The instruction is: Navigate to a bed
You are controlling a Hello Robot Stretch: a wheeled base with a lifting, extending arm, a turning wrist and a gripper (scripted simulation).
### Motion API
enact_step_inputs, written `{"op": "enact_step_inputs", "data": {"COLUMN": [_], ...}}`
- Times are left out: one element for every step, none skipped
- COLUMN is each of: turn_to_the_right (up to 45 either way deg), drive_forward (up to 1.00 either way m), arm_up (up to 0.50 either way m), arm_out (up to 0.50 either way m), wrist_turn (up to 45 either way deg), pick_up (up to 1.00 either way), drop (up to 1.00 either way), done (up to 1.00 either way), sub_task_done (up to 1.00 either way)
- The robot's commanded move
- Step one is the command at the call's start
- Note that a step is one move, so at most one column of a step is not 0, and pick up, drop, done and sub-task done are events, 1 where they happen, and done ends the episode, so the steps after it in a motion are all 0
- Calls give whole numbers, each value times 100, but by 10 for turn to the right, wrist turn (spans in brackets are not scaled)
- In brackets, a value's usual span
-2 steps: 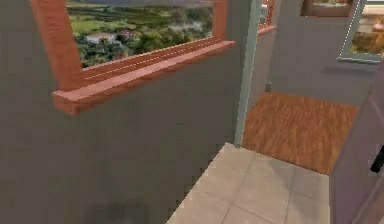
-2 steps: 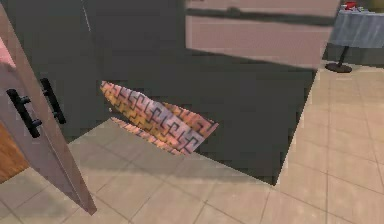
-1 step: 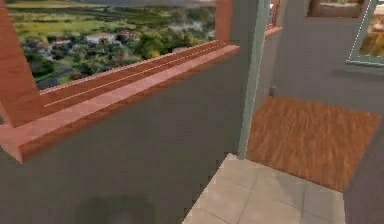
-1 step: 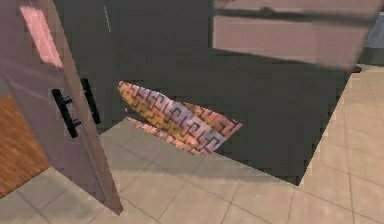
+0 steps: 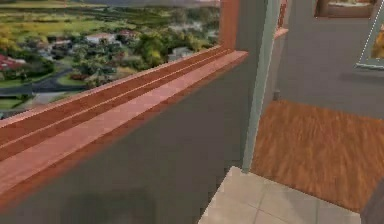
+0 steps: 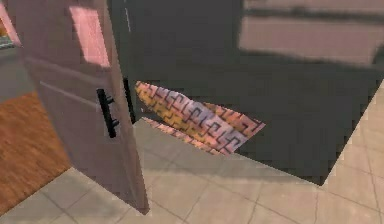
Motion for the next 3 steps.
{"op": "enact_step_inputs", "data": {"turn_to_the_right": [360,0,30], "drive_forward": [0,100,0], "arm_up": [0,0,0], "arm_out": [0,0,0], "wrist_turn": [0,0,0], "pick_up": [0,0,0], "drop": [0,0,0], "done": [0,0,0], "sub_task_done": [0,0,0]}}
